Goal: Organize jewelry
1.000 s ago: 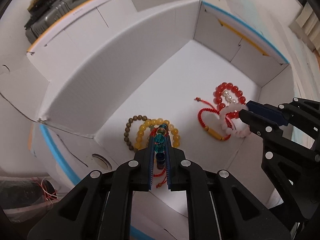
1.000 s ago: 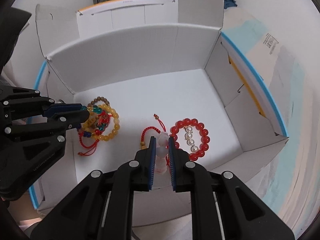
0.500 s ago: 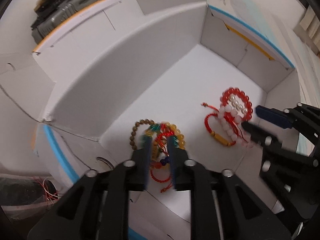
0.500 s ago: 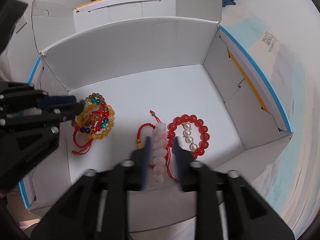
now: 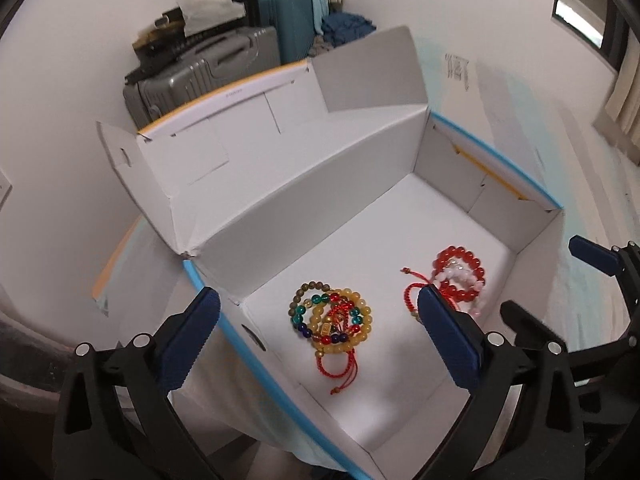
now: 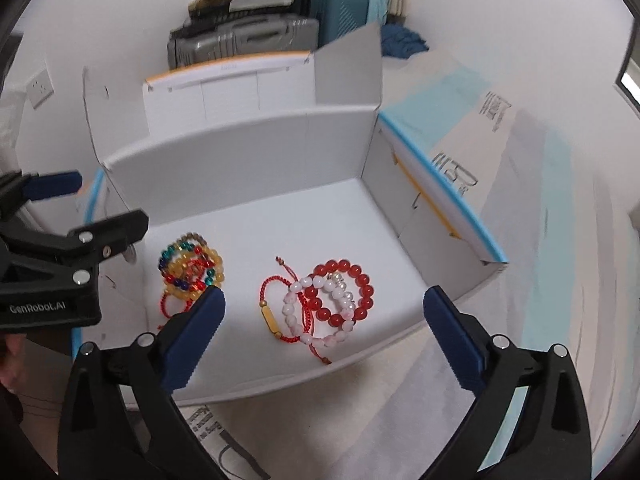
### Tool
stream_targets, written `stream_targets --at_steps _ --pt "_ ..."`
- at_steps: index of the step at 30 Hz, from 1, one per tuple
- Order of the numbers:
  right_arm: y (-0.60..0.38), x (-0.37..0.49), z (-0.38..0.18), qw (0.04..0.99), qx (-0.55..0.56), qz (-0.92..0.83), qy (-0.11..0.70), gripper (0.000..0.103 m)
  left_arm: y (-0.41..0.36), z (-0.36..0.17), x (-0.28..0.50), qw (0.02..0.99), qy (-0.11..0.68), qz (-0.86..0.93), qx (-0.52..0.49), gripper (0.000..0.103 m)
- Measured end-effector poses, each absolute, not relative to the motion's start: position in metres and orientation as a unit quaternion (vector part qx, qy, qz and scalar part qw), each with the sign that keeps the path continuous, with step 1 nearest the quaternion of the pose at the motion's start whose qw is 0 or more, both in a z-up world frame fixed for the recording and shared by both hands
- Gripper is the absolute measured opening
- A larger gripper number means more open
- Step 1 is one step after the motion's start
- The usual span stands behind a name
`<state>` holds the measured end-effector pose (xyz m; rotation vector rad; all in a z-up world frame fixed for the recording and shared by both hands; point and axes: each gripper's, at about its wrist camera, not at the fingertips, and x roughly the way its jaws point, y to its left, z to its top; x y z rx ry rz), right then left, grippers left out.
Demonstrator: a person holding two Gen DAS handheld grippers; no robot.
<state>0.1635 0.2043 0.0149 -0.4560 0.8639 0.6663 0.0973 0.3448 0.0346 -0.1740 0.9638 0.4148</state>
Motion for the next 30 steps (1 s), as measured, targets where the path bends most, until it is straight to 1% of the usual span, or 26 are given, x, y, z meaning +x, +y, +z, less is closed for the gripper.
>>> stream_targets --at_steps 5,8,14,21,30 --pt "0.190 0.150 0.036 0.844 -0.204 0.312 0.386 0.096 0.337 0.050 0.078 0.872 0.438 0.201 -0.085 0.097" --pt "0.178 0.140 0.051 0.853 -0.188 0.311 0.376 0.096 0.332 0.063 0.063 0.885 0.412 0.201 -0.088 0.097" --pt "0.161 0.118 0.066 0.862 -0.176 0.307 0.362 0.096 0.317 0.074 0.039 0.896 0.381 0.216 -0.076 0.097" --pt "0.142 0.088 0.070 0.876 -0.170 0.293 0.344 0.096 0.305 0.071 0.015 0.890 0.386 0.230 -0.079 0.097" --pt "0.124 0.068 0.060 0.875 -0.146 0.288 0.361 0.096 0.291 0.058 -0.009 0.885 0.392 0.233 -0.088 0.097"
